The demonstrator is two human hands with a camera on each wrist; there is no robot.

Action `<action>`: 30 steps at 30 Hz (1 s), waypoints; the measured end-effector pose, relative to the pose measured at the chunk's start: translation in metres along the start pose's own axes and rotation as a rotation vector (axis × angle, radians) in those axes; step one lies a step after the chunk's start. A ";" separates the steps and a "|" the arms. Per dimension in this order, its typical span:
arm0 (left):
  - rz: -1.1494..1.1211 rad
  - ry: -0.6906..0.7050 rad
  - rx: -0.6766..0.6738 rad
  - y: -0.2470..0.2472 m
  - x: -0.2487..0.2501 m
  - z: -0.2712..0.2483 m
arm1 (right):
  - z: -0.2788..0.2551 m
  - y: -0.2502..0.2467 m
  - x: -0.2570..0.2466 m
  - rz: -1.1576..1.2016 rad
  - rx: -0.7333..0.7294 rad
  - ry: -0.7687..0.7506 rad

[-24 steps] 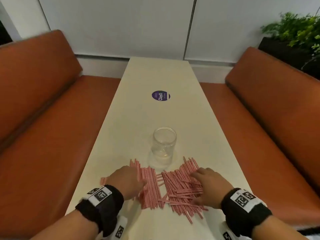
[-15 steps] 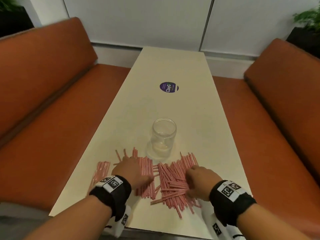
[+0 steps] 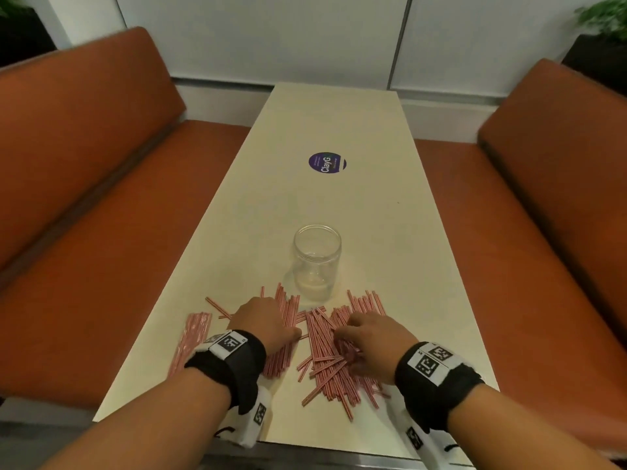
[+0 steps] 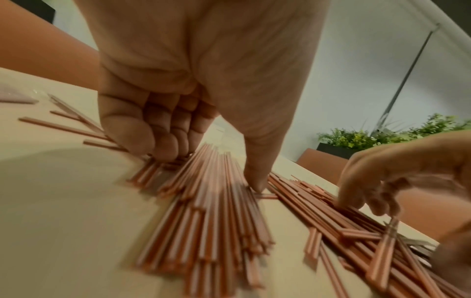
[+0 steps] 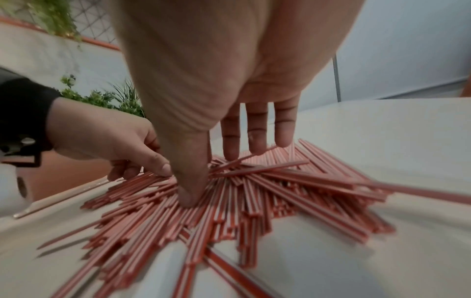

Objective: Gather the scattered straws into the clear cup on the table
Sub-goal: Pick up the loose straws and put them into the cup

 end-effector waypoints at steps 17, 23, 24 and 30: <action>-0.001 0.102 -0.015 -0.002 -0.006 0.006 | -0.012 -0.003 0.016 0.026 0.048 0.262; -0.015 0.080 -0.012 -0.003 0.004 0.008 | 0.004 0.003 0.018 0.110 -0.007 0.371; -0.029 0.074 -0.011 -0.002 0.005 0.009 | 0.005 0.002 0.020 0.130 0.003 0.389; -0.025 0.031 -0.010 0.003 0.008 0.006 | 0.003 0.013 0.031 0.266 -0.002 0.478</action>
Point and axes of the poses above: each hand's wrist, its own z-axis towards the middle knuckle, its own y-axis out of the palm, x = y × z, the point moved 10 cm from there along z, towards the middle knuckle, and after that the axes turned 6 degrees about -x, right-handed, at the moved point
